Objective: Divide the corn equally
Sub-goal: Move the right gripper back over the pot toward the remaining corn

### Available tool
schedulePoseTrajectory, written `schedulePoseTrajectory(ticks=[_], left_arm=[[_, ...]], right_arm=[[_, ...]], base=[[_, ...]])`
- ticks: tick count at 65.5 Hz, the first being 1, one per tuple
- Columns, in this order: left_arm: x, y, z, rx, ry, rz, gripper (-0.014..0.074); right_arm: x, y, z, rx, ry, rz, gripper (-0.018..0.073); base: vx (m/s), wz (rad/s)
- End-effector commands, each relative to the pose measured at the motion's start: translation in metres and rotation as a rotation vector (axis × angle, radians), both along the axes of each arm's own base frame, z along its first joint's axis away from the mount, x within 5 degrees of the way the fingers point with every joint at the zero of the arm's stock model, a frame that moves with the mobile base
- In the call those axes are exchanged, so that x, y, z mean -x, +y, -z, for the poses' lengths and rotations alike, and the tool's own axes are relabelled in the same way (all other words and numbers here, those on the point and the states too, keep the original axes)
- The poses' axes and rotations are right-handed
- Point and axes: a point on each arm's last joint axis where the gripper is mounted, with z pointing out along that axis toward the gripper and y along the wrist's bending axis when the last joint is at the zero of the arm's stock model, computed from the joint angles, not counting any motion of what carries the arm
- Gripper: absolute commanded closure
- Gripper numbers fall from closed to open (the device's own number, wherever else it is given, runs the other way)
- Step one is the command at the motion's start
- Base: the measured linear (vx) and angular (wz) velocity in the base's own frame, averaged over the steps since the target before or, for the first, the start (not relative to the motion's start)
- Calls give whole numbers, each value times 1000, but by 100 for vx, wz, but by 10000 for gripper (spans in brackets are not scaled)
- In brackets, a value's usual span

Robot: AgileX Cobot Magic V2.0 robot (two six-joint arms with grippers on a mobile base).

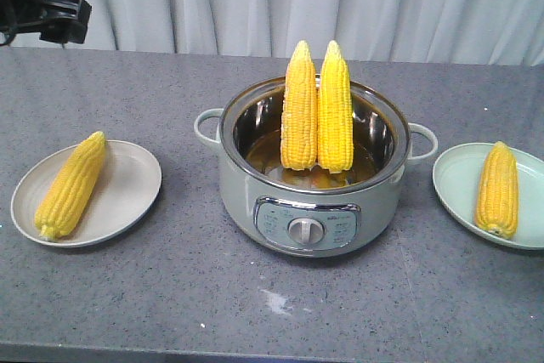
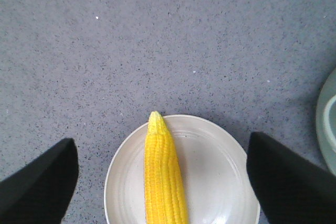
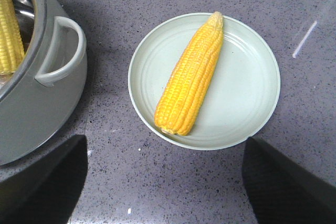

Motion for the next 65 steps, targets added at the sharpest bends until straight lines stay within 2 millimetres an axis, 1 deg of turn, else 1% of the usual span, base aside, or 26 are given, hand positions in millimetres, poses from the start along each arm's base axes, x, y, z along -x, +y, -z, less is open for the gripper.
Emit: schedulePoseTrajectory(ticks=[1,4,11,17,20,32,42,49,54,59,65], left_arm=[[22,6,-35,41,-153,-5,-10],[29,8,-40,50,-177,-9,-10],[43,11,-39,74,-221,-14,-10],[59,14,-31,98,-244,-21,-10],[66,15,-22,111,-244,-27,-10],[99,22,1,153,-285,-35,-10],[119,26,13,166,-321,-26,-6],[126,27,14,168,-332,-24,3],[127,27,13,170,-337,-24,9],[126,27,13,176,-335,-28,9],[126,27,13,185,-334,-34,9]], right_arm=[[1,0,-13,15,-89,3,-20],[1,0,-13,15,-89,3,-20],[1,0,-13,15,-89,3,-20],[1,0,-13,15,-89,3,-20],[1,0,-13,13,-90,3,-20],[1,1,-13,0,-92,0,-20],[0,5,-14,-28,-105,-31,-20],[-2,9,-15,-61,-127,-71,-20],[-8,12,-15,-91,-130,-107,-20],[-16,14,-12,-129,-134,-128,-20],[-30,17,-4,-159,-118,-170,-20]], base=[[0,0],[0,0],[0,0],[0,0],[0,0],[0,0],[0,0],[0,0],[0,0],[0,0],[0,0]])
